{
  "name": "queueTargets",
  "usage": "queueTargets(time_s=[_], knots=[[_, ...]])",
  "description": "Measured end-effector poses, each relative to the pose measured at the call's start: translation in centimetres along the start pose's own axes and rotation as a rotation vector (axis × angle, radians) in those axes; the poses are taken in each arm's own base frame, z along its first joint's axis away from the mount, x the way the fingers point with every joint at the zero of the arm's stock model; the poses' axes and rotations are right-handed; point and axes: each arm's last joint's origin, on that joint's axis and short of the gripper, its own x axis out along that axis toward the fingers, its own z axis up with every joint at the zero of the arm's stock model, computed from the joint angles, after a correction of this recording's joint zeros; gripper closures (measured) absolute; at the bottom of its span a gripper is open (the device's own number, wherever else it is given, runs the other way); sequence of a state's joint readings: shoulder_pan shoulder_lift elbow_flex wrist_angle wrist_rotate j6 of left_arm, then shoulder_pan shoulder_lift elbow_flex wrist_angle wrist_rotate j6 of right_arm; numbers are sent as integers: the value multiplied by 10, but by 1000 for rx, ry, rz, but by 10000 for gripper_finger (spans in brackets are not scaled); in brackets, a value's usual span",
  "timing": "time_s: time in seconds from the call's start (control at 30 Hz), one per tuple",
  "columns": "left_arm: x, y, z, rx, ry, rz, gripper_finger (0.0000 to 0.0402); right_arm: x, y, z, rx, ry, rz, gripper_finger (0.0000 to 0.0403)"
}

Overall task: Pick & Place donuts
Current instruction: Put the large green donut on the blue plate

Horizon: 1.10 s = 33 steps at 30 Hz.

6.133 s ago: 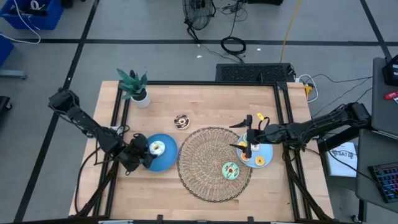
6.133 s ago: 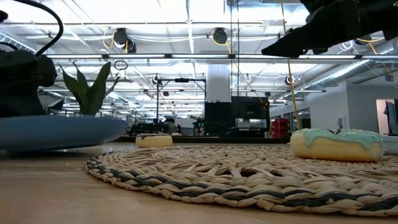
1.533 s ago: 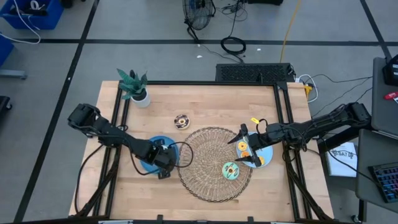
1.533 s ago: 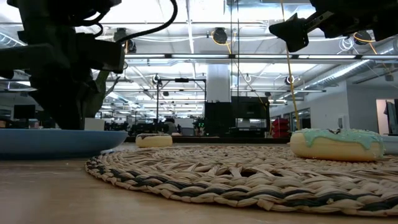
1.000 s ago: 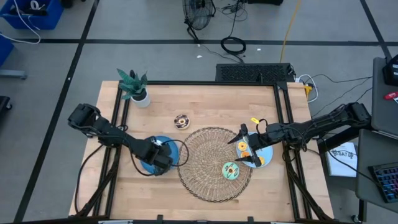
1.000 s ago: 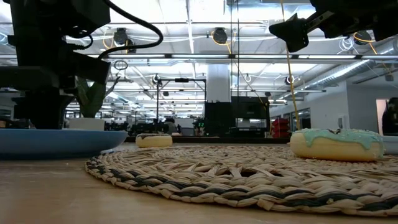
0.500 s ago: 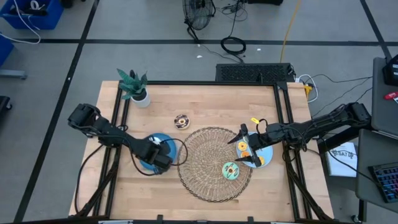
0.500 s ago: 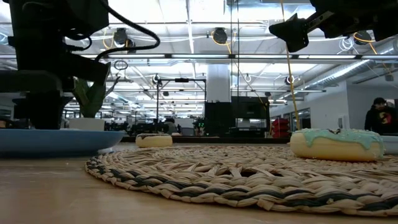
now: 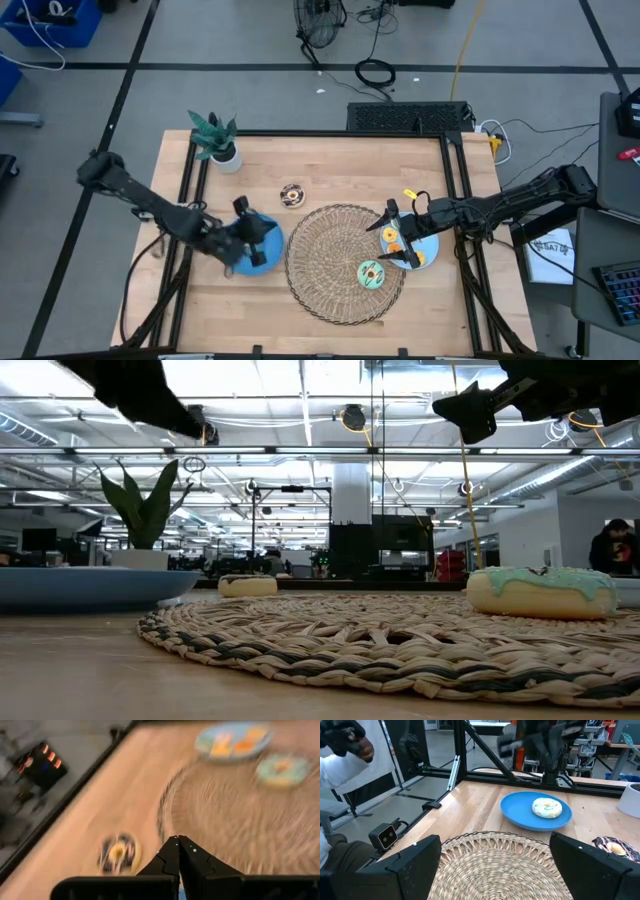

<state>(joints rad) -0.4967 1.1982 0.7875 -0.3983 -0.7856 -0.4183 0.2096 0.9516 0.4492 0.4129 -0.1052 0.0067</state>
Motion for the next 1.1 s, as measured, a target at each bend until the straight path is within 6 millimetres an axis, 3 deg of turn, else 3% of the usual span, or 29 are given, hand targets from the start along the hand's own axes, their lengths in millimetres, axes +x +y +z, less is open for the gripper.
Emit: queueTargets(time_s=[0.1,0.23,0.47,0.77,1.1], knots=[[1,20,-12,-20,-117,-114,394,0,0,0,-1,-1,0,46],[7,52,-44,-71,-260,-269,394,0,0,0,4,-1,0,46],[3,92,-93,-181,-391,-279,394,0,0,0,8,-1,0,46],[-13,106,-115,-187,-356,-330,394,0,0,-1,30,10,-5,46],[-25,112,-121,-179,-406,-373,394,0,1,-3,72,29,29,46]])
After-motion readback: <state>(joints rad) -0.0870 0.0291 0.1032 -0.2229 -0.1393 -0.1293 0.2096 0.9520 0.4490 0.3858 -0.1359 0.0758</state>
